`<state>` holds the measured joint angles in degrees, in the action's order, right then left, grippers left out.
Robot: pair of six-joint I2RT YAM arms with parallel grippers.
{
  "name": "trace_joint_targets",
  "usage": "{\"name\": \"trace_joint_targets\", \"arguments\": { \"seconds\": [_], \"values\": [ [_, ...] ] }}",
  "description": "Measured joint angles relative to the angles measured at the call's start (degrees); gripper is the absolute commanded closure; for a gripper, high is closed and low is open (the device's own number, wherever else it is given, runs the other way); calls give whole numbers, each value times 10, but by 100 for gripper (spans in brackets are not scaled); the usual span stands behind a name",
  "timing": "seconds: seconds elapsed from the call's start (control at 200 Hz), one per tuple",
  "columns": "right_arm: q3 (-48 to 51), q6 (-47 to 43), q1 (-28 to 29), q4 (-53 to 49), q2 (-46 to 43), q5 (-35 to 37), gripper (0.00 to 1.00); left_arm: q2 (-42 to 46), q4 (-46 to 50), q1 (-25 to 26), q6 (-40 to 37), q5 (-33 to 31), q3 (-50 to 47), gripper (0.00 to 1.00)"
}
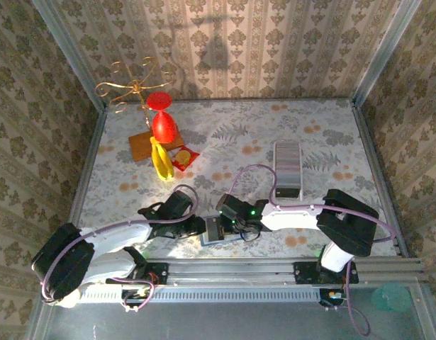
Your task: Put the credit cards into the card holder
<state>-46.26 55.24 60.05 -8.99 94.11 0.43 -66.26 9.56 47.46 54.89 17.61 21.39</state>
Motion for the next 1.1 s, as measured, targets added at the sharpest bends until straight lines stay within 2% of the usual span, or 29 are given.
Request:
{"name": "trace_joint_targets", "arguments": {
  "seconds": [0.685, 0.74, 0.86, 0.98, 1.1],
  "values": [
    [14, 0, 0, 46, -3, -22, 100, 2, -15, -3, 13, 3, -9, 68],
    [18, 0, 0, 46, -11, -22, 95, 4, -17, -3, 13, 3, -10, 68],
    [23, 1, 2, 42, -41, -17, 95, 9, -20, -3, 15, 3, -13, 67],
    [30, 10, 3, 24, -78, -3, 89, 15, -23, -3, 15, 5, -15, 63],
    [46, 24, 3, -1, -106, 12, 80, 17, -24, -2, 15, 7, -15, 61]
  ]
}}
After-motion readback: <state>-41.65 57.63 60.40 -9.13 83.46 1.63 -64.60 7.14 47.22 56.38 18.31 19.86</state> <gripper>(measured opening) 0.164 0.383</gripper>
